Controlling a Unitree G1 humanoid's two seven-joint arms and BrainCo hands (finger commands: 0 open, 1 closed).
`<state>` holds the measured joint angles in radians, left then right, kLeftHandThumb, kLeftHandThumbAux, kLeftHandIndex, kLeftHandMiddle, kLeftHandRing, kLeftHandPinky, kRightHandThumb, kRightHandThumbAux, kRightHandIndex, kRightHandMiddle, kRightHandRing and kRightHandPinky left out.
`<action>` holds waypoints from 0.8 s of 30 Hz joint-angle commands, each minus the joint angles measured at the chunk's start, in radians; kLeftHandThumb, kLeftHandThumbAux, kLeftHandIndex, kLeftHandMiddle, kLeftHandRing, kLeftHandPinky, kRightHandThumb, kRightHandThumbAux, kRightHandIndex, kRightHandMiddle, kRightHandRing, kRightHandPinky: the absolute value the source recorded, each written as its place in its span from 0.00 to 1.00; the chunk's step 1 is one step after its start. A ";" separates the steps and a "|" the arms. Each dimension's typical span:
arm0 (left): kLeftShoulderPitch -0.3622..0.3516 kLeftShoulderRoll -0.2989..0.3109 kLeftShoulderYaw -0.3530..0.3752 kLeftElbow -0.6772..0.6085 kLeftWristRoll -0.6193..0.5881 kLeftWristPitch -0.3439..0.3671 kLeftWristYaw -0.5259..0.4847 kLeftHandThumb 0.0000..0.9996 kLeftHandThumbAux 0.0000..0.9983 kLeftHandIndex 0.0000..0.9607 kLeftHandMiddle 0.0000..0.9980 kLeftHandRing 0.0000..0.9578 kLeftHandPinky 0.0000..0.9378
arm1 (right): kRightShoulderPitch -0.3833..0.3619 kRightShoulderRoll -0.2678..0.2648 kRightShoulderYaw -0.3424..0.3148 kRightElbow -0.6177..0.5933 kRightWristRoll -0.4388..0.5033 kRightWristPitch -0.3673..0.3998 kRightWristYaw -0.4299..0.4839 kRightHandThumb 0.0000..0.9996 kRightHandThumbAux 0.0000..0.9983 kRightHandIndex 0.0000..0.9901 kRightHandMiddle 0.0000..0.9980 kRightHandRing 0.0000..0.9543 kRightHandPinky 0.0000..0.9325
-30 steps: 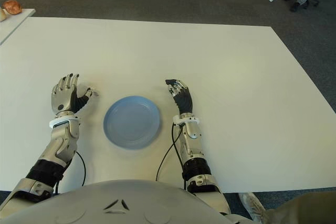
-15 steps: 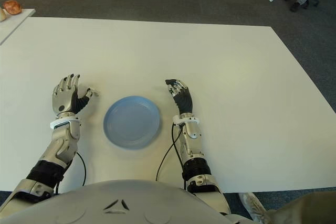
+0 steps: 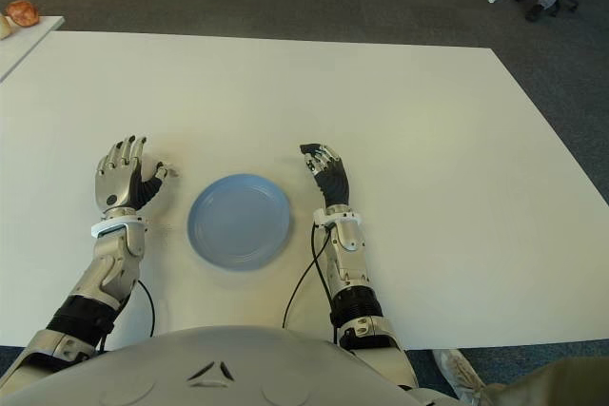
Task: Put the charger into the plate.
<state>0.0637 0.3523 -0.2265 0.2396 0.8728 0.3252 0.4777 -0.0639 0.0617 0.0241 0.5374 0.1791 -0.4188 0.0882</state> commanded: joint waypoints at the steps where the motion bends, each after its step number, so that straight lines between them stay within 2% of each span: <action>1: 0.041 -0.004 -0.025 0.035 -0.009 -0.003 -0.014 0.13 0.37 0.00 0.00 0.00 0.00 | 0.075 0.058 0.002 0.049 -0.005 0.058 -0.013 0.00 0.68 0.35 0.35 0.27 0.16; 24: 0.043 0.004 -0.031 0.056 -0.007 -0.049 0.074 0.10 0.34 0.00 0.00 0.00 0.00 | 0.065 0.063 0.000 0.074 0.004 0.041 -0.009 0.00 0.66 0.36 0.36 0.28 0.16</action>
<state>0.0805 0.3561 -0.2457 0.2602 0.8728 0.2755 0.5611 -0.0639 0.0618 0.0295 0.5384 0.1804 -0.4194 0.0853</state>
